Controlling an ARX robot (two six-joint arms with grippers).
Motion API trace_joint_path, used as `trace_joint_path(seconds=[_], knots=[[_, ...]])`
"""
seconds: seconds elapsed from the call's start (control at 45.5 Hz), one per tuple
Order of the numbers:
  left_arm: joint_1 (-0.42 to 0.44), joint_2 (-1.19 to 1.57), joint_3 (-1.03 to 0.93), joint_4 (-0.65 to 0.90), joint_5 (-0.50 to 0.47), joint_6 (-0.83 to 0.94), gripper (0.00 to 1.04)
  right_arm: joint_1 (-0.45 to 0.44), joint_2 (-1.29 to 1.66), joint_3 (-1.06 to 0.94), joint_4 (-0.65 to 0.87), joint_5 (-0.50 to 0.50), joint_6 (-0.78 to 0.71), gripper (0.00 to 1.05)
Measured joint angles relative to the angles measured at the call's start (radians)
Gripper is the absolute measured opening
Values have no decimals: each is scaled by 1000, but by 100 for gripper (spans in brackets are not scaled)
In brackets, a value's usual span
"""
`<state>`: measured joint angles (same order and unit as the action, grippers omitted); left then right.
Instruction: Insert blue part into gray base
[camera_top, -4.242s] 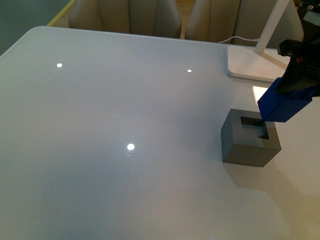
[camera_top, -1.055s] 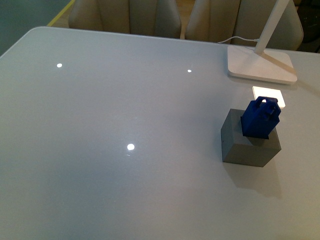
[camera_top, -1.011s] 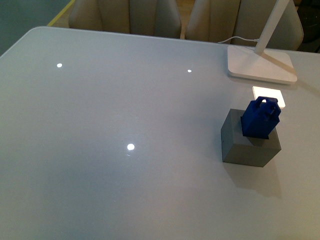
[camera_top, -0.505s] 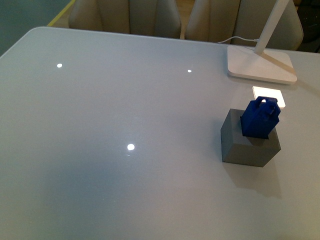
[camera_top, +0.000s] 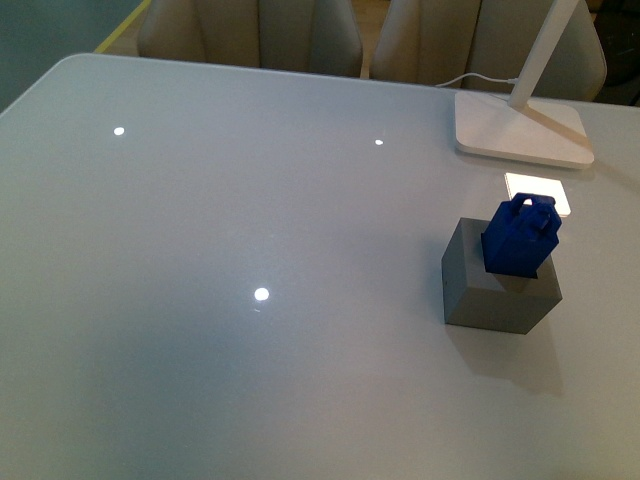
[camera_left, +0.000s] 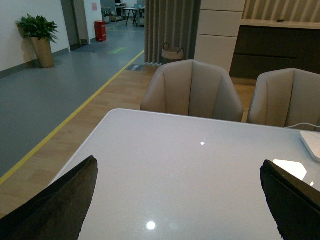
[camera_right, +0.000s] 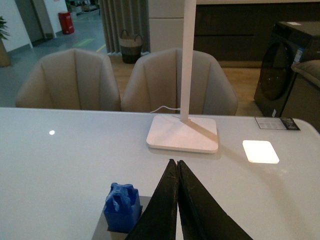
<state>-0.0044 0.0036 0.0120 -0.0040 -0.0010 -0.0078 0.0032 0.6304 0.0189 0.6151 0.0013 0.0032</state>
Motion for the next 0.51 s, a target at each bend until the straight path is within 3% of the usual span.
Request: trace_joint_path(seconds=[0.505], knots=[[0,0,0,0,0,0,97,0,-329,-1,-312,0,0,2]])
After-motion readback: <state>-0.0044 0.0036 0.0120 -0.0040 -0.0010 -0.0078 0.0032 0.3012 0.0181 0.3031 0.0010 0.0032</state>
